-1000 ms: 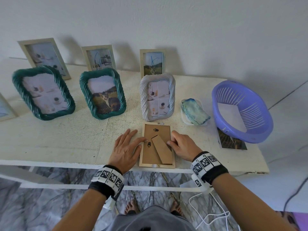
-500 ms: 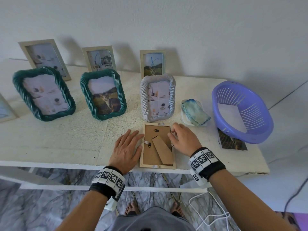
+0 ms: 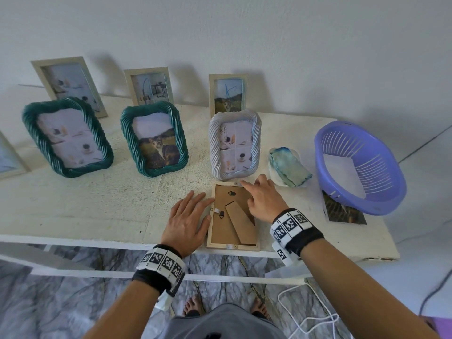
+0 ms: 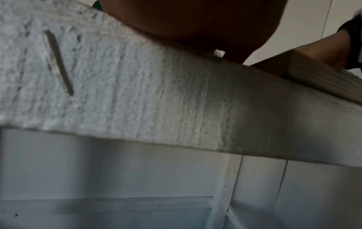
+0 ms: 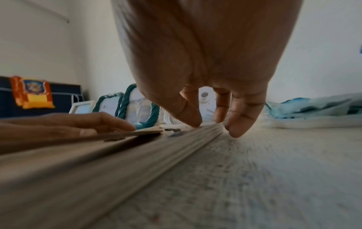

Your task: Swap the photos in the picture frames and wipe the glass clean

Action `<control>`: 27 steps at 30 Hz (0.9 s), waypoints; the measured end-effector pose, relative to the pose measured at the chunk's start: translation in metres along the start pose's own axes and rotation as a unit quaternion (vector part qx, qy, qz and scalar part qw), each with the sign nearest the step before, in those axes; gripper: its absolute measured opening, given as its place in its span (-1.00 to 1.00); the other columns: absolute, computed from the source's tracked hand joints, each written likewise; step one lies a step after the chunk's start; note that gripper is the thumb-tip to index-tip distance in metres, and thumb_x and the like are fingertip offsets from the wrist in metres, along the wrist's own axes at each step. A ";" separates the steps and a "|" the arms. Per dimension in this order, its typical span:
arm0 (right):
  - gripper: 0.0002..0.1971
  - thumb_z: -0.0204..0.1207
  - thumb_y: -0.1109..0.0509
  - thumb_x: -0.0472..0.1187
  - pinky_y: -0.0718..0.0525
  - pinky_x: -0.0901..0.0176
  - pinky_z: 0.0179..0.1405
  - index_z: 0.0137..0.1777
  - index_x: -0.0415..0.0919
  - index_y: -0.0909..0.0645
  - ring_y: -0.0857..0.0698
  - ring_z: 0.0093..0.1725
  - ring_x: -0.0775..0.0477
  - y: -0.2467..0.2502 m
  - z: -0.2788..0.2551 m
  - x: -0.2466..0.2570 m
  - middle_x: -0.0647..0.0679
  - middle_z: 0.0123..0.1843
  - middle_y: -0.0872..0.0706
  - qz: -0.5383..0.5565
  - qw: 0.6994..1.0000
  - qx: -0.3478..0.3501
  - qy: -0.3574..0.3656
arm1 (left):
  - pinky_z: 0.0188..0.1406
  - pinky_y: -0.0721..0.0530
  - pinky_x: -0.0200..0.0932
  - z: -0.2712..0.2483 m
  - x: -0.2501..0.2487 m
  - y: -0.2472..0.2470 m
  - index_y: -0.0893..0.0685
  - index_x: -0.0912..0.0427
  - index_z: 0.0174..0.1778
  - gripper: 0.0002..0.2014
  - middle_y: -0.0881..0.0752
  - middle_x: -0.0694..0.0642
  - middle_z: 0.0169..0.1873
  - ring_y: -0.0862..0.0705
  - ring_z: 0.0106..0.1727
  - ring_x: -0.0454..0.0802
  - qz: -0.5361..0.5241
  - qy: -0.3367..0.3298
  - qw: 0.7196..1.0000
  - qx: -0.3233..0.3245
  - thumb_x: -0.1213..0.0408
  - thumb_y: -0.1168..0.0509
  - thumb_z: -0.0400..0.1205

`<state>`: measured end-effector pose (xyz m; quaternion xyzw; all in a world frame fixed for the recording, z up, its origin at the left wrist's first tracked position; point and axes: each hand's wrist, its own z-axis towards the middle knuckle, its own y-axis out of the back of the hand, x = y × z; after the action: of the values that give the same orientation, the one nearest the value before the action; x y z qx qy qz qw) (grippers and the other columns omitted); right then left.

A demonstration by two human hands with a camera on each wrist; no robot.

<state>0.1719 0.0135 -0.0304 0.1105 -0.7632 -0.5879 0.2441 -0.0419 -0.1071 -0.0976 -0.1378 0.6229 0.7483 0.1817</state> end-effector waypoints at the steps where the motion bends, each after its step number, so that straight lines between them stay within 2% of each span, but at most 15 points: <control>1: -0.39 0.59 -0.24 -0.23 -0.55 0.00 0.30 0.66 -0.02 -0.25 -0.42 0.22 -0.23 -0.001 -0.001 0.001 -0.19 0.25 -0.35 0.010 1.000 0.001 -0.005 | 0.63 -0.14 0.04 0.000 0.000 0.000 -0.43 -0.11 0.55 -0.53 -0.45 -0.02 0.58 -0.21 0.70 0.02 0.000 0.001 1.000 -0.001 -0.04 0.02 0.72; 5: -0.38 0.60 -0.24 -0.24 -0.51 0.01 0.36 0.67 0.04 -0.25 -0.37 0.30 -0.22 0.001 -0.004 0.002 -0.19 0.30 -0.32 0.035 0.999 0.007 -0.017 | 0.64 -0.15 0.05 0.001 0.000 0.000 -0.43 -0.11 0.55 -0.53 -0.45 -0.02 0.58 -0.21 0.70 0.02 0.001 0.003 1.000 -0.002 -0.04 0.01 0.72; 12: -0.35 0.57 -0.21 -0.32 -0.53 0.06 0.27 0.61 0.22 -0.32 -0.35 0.28 -0.20 -0.004 -0.015 0.003 -0.14 0.36 -0.27 0.066 0.998 0.004 -0.020 | 0.63 -0.10 0.01 0.001 0.001 -0.001 -0.43 -0.11 0.56 -0.53 -0.46 -0.02 0.58 -0.20 0.70 0.01 0.005 0.000 1.000 -0.005 -0.05 0.02 0.72; 16: -0.38 0.60 -0.17 -0.36 -0.51 0.11 0.24 0.58 0.21 -0.39 -0.39 0.27 -0.20 -0.006 -0.016 0.002 -0.15 0.35 -0.30 0.089 0.996 -0.007 -0.014 | 0.63 -0.12 0.03 0.001 0.000 0.000 -0.44 -0.11 0.55 -0.52 -0.46 -0.02 0.58 -0.20 0.70 0.01 -0.001 0.001 1.000 -0.005 -0.06 0.03 0.72; 18: -0.40 0.63 -0.17 -0.34 -0.48 0.07 0.32 0.62 0.15 -0.33 -0.41 0.34 -0.23 -0.004 -0.018 0.001 -0.18 0.39 -0.32 0.119 0.993 -0.010 -0.010 | 0.63 -0.13 0.04 0.001 0.000 0.000 -0.45 -0.10 0.55 -0.52 -0.46 -0.02 0.57 -0.21 0.70 0.01 -0.007 0.002 1.000 -0.007 -0.06 0.02 0.72; 20: -0.42 0.68 -0.19 -0.17 -0.43 -0.05 0.45 0.69 0.06 -0.18 -0.36 0.49 -0.27 -0.005 -0.024 0.000 -0.21 0.49 -0.31 0.145 0.989 -0.011 -0.011 | 0.63 -0.15 0.06 0.002 -0.001 0.000 -0.45 -0.10 0.55 -0.52 -0.46 -0.02 0.57 -0.22 0.70 0.02 -0.008 0.002 1.000 -0.006 -0.06 0.02 0.71; 21: -0.37 0.68 -0.21 -0.01 -0.38 -0.12 0.51 0.71 0.07 -0.09 -0.29 0.57 -0.28 -0.005 -0.030 0.002 -0.22 0.58 -0.25 0.149 0.989 -0.001 -0.014 | 0.63 -0.16 0.07 0.002 -0.001 0.000 -0.46 -0.10 0.54 -0.52 -0.47 -0.02 0.57 -0.22 0.70 0.02 -0.009 0.002 1.000 -0.007 -0.06 0.01 0.71; 23: -0.16 0.57 -0.26 0.29 -0.25 -0.24 0.60 0.72 0.14 0.11 -0.05 0.70 -0.25 -0.008 -0.043 0.007 -0.20 0.73 -0.02 0.149 0.988 0.042 -0.018 | 0.63 -0.19 0.09 0.002 -0.002 0.001 -0.47 -0.09 0.54 -0.52 -0.48 -0.01 0.57 -0.24 0.69 0.03 -0.011 0.004 1.000 -0.010 -0.06 0.01 0.71; 25: 0.04 0.41 -0.35 0.43 -0.12 -0.23 0.62 0.70 0.20 0.24 0.12 0.72 -0.21 -0.011 -0.057 0.014 -0.18 0.75 0.21 0.148 0.986 0.074 -0.019 | 0.62 -0.20 0.10 0.002 -0.002 0.001 -0.48 -0.08 0.54 -0.52 -0.48 -0.01 0.56 -0.25 0.69 0.04 -0.010 0.004 1.000 -0.011 -0.06 0.01 0.71; 27: 0.18 0.28 -0.43 0.48 -0.08 -0.17 0.64 0.69 0.24 0.31 0.19 0.72 -0.21 -0.016 -0.065 0.019 -0.18 0.74 0.32 0.141 0.987 0.079 -0.019 | 0.63 -0.20 0.09 0.002 -0.002 0.001 -0.47 -0.08 0.54 -0.51 -0.48 -0.01 0.57 -0.24 0.69 0.04 -0.008 0.003 1.000 -0.007 -0.07 0.02 0.71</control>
<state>0.1866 -0.0542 -0.0291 0.0101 -0.8198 -0.4873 0.3006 -0.0406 -0.1055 -0.0955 -0.1463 0.6172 0.7508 0.1842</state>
